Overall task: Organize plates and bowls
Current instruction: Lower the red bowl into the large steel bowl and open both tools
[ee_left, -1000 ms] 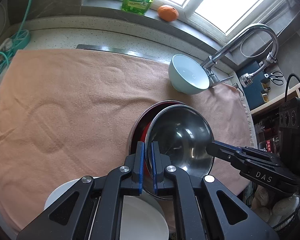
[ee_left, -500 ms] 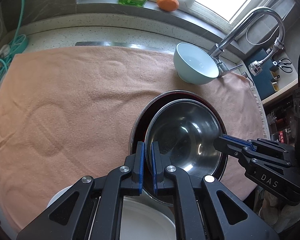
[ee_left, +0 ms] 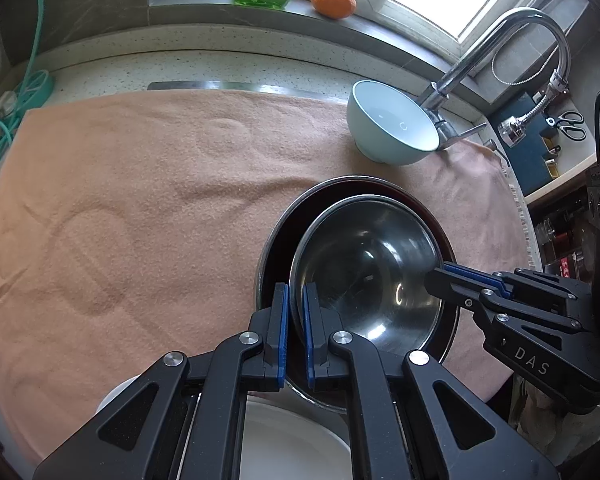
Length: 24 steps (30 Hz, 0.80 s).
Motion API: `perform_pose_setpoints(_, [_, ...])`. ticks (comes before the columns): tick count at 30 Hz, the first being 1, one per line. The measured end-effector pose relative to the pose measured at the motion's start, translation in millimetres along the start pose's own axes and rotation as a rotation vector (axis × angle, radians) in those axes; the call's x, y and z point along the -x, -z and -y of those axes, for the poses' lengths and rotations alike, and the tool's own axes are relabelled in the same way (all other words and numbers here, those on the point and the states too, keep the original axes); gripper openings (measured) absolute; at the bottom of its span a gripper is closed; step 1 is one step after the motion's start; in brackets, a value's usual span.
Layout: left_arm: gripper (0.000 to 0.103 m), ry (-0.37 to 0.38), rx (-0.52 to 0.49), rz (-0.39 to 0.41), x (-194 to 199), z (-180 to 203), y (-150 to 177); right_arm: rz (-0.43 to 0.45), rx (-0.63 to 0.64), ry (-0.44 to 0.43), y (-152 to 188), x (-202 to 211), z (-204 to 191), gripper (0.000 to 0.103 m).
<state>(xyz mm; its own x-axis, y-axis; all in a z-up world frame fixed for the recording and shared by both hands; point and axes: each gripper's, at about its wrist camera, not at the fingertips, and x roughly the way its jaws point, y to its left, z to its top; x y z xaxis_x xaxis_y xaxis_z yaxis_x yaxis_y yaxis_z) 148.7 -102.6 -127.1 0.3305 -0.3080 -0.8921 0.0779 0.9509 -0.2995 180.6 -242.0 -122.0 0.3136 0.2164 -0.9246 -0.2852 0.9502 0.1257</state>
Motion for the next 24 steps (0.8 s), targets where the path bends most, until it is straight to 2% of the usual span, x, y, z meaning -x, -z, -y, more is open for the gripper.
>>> perform_pose_setpoints(15, [0.006, 0.017, 0.013, 0.005, 9, -4, -1, 0.024, -0.033, -0.027, -1, 15, 8, 0.01])
perform_pose_setpoints(24, [0.006, 0.057, 0.03, 0.036, 29, -6, -8, 0.108, -0.086, -0.102, 1, 43, 22, 0.011])
